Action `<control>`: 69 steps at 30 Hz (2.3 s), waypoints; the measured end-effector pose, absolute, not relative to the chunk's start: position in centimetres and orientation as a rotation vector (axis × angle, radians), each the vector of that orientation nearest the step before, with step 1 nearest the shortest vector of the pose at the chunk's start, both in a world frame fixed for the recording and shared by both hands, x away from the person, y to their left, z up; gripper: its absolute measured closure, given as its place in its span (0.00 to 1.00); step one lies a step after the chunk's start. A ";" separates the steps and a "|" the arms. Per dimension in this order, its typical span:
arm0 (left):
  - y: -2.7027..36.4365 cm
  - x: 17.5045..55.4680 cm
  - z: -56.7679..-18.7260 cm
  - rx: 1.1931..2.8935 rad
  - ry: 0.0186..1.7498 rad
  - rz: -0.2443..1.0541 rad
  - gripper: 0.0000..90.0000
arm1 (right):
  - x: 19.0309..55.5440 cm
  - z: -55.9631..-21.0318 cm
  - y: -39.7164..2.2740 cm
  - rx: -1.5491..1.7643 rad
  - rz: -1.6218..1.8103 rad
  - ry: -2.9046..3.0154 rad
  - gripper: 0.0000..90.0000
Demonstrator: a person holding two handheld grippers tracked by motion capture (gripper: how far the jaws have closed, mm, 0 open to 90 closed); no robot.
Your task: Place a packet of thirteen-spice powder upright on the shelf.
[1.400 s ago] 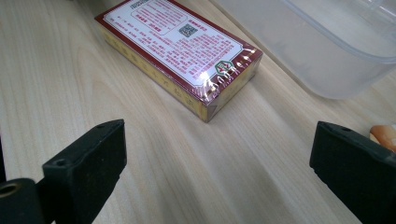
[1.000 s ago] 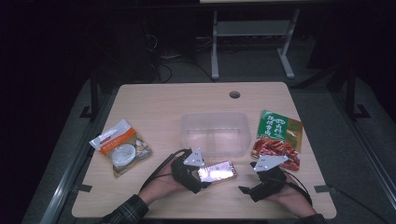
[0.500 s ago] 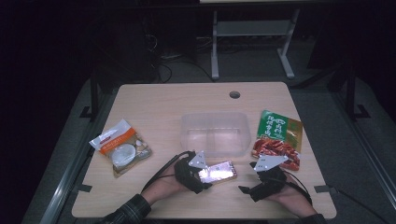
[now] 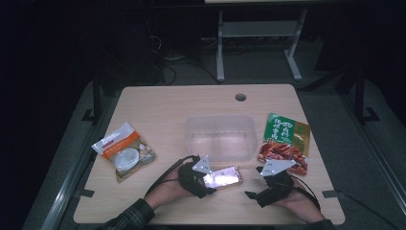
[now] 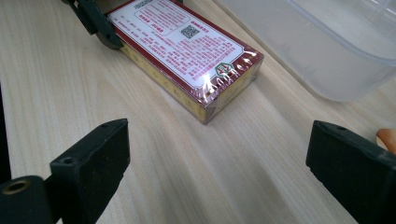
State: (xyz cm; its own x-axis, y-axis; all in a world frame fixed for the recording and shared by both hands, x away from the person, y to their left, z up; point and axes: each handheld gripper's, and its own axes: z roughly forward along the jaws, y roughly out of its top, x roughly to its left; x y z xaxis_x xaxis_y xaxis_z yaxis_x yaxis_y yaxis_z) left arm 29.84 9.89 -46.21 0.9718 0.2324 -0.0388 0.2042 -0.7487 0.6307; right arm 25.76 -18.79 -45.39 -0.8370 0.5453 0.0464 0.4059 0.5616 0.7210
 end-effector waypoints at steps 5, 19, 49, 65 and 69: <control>10.4 29.8 -45.8 2.430 0.262 0.022 0.35 | 25.7 -45.3 -18.8 0.804 1.146 2.614 0.07; 12.7 29.3 -44.1 2.394 0.192 -0.001 0.35 | 25.6 -43.7 -18.6 0.784 1.259 2.612 0.29; 14.2 29.0 -43.4 2.383 0.148 -0.034 0.35 | 27.2 -43.5 -14.2 0.642 1.262 2.735 1.00; 14.0 29.0 -42.8 2.336 0.091 0.001 0.35 | 27.3 -44.8 -14.0 0.645 1.204 2.800 1.00; 13.9 29.0 -42.8 2.327 0.086 0.011 0.35 | 27.3 -45.3 -13.9 0.647 1.194 2.824 1.00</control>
